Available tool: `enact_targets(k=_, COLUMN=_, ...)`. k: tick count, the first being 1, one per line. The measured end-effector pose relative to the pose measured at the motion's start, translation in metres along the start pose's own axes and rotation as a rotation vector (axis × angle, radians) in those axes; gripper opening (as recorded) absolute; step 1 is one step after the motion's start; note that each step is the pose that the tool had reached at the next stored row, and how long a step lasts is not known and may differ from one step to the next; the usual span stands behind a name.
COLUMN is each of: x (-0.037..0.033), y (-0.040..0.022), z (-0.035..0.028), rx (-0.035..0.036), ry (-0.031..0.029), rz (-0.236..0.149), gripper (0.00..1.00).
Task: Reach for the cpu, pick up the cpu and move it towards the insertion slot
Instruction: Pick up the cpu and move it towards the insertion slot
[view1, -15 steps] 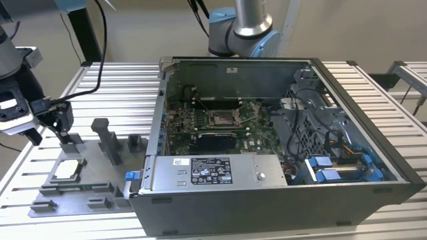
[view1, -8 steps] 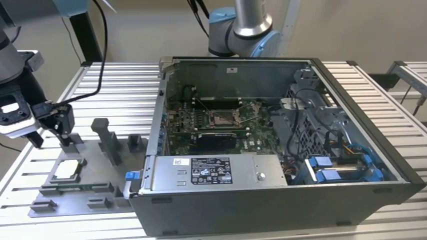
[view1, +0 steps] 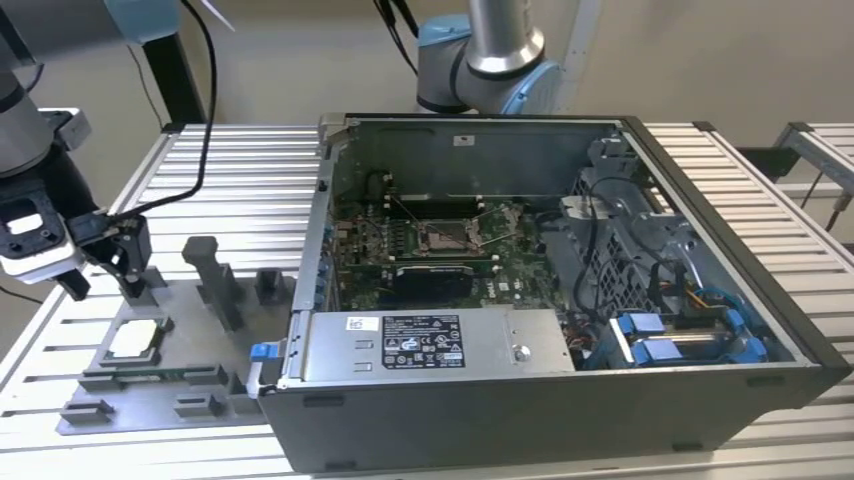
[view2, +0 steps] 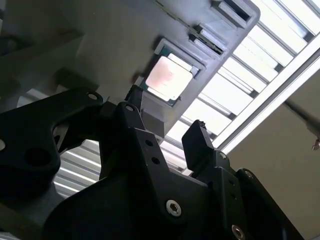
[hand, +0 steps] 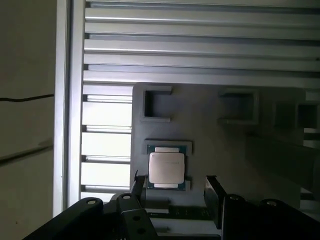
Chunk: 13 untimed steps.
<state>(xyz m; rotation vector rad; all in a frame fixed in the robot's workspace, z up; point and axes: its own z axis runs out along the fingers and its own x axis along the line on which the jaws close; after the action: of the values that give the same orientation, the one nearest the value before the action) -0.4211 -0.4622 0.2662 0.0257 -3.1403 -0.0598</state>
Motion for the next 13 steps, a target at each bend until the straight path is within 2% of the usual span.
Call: enact_targets(k=13, x=0.0014, y=-0.0025, z=0.0102, rx=-0.0002, ry=-0.0004, rz=0.001, gripper=1.00)
